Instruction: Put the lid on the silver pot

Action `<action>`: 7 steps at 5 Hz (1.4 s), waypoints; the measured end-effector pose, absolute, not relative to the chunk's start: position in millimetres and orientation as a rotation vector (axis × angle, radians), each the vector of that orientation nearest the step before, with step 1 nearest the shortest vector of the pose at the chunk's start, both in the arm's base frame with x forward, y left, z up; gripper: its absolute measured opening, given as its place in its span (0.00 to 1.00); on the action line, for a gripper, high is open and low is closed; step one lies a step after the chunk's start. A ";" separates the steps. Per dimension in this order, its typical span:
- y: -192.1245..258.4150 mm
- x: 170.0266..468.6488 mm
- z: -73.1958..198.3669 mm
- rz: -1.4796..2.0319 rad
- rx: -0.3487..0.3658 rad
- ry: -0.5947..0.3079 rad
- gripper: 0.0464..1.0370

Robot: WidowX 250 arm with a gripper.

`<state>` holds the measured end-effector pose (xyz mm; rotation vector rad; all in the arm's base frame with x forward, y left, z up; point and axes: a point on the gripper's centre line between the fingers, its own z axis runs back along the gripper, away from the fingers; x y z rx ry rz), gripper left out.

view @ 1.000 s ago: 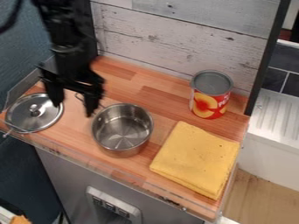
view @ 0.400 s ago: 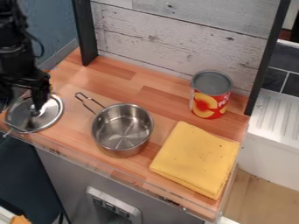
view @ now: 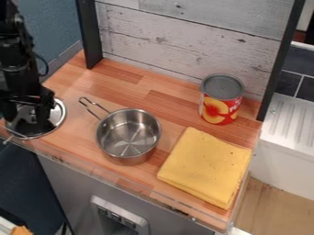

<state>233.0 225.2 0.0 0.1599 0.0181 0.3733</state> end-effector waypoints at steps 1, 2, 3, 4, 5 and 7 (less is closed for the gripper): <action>222.2 238.1 -1.5 0.364 0.154 0.006 0.62; 221.7 241.5 -1.8 0.364 0.139 -0.019 0.33; 221.7 242.0 -1.7 0.351 0.120 -0.032 0.24; 221.1 242.0 -0.9 0.344 0.108 -0.036 0.23; 217.3 241.7 12.8 0.347 0.099 -0.060 0.23; 185.2 252.7 81.7 0.309 0.150 -0.212 0.23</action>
